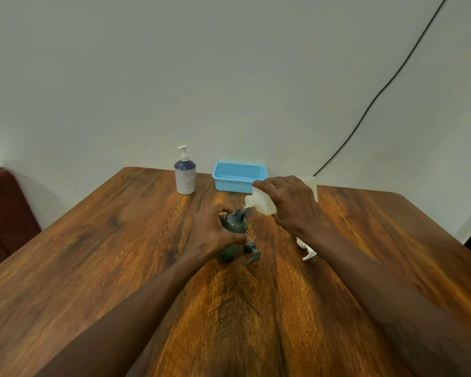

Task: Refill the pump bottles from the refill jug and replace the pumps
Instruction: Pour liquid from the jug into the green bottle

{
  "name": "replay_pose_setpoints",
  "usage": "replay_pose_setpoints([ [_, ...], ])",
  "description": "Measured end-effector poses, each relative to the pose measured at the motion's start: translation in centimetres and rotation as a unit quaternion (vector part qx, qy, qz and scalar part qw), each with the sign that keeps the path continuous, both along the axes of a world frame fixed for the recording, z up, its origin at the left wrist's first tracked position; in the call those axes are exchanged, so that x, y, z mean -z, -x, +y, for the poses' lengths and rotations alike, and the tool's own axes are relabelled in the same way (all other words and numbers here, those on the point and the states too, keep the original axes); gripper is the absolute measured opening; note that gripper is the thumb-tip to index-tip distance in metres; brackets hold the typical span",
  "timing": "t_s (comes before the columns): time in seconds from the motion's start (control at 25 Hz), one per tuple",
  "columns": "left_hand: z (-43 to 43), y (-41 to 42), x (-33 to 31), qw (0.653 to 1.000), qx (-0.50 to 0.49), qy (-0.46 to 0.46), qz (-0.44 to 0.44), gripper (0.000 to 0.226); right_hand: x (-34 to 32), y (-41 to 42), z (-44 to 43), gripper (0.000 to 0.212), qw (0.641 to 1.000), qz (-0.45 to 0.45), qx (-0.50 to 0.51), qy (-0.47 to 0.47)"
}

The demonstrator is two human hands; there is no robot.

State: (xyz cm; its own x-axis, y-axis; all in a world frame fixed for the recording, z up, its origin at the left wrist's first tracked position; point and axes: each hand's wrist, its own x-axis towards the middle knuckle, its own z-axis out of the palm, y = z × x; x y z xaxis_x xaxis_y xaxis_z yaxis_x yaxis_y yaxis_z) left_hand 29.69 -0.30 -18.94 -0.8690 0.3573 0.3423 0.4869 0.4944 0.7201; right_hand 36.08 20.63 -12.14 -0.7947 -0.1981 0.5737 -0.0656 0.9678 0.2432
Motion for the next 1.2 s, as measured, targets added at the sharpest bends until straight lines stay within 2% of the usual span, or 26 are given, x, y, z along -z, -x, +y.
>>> replay_pose_setpoints([
  [1.2,0.43,-0.21,0.03,1.000,-0.004,-0.008,-0.001,0.081,0.08,0.32,0.50,0.083,1.000,-0.003,-0.005,-0.015],
])
